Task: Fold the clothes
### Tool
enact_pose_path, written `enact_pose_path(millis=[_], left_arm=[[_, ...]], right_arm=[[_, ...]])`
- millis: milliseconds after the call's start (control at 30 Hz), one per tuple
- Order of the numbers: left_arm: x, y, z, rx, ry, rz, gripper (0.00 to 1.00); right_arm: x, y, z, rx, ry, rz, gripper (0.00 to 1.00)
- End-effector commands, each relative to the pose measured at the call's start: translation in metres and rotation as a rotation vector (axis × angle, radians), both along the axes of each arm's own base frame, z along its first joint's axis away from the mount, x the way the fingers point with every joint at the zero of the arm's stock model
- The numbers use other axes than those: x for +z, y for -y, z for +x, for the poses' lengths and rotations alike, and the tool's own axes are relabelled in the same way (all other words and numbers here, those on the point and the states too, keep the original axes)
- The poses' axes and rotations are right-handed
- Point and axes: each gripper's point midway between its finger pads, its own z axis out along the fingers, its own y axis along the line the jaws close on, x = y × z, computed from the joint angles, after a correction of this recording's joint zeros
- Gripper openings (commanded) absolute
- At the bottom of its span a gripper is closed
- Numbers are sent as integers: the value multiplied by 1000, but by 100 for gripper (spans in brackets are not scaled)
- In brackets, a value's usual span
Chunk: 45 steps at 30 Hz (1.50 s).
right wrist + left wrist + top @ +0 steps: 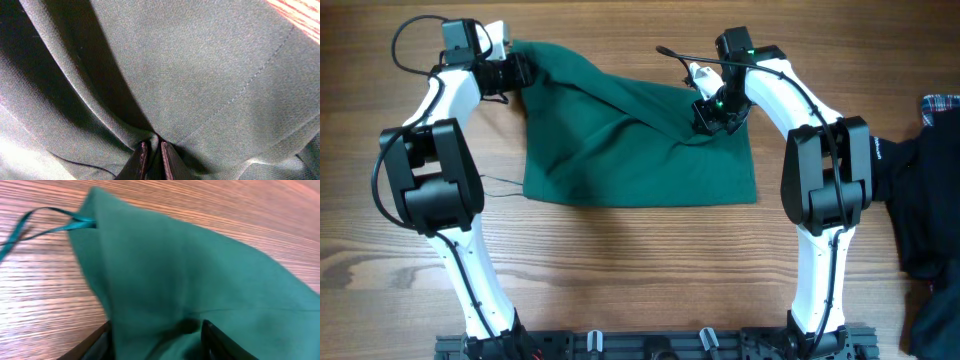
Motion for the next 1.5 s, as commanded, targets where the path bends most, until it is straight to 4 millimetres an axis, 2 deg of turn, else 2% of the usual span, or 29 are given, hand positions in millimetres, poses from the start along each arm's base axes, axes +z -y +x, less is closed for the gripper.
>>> enact_pose_path(millis=[0, 67, 167, 233, 267, 300, 367, 467, 567, 633, 700, 767, 967, 1033, 1133, 1200, 1267, 1333, 1400, 1433, 1467], left_arm=[[-2, 17, -3, -57, -5, -80, 49], [4, 17, -3, -57, 2, -78, 36], [14, 18, -2, -61, 20, -74, 32], [14, 18, -2, -62, 19, -74, 28], [14, 19, -2, -62, 19, -74, 20], [14, 19, -2, -62, 18, -75, 6], [16, 19, -6, -61, 6, -77, 4], [50, 20, -13, -62, 18, -75, 4], [77, 24, -34, -62, -26, -81, 4], [74, 31, -51, -67, -102, -91, 4], [62, 36, -70, -68, -199, -65, 4], [55, 45, -81, -77, -253, -33, 4], [26, 79, -117, -134, -402, 203, 4], [14, 86, -130, -152, -441, 233, 7], [-3, 80, -146, -144, -496, 270, 15], [-3, 82, -152, -127, -524, 243, 53], [16, 98, -141, -156, -475, 155, 61], [46, 102, -129, -132, -413, 117, 64], [81, 84, -116, 7, -355, 71, 68], [92, 66, -114, 99, -353, 34, 71], [93, 50, -112, 177, -367, 4, 75]], right_arm=[[-12, 8, -3, -12, -12, -39, 11], [-12, 8, -3, -12, -12, -39, 11], [-12, 8, -3, -12, -12, -39, 11], [-12, 8, -3, -12, -12, -39, 11], [-12, 8, -3, -12, -12, -39, 11], [-12, 8, -3, -12, -12, -39, 11], [-12, 8, -3, -11, -13, -39, 11], [-12, 8, -3, -12, -13, -39, 11], [-12, 8, -2, -11, -11, -39, 11], [-12, 7, -1, -12, -7, -38, 11], [-12, 7, -1, -11, -5, -37, 11], [-11, 7, 0, -12, 0, -36, 11], [-11, 7, 2, -12, 6, -35, 11], [-11, 7, 2, -12, 6, -35, 11], [-11, 7, 2, -11, 7, -35, 11], [-11, 7, 2, -12, 8, -35, 11], [-11, 6, 3, -12, 13, -33, 11], [-11, 7, 3, -12, 11, -34, 11], [-11, 7, 3, -12, 11, -34, 11], [-11, 6, 3, -10, 13, -34, 11], [-11, 6, 4, -10, 14, -33, 11]])
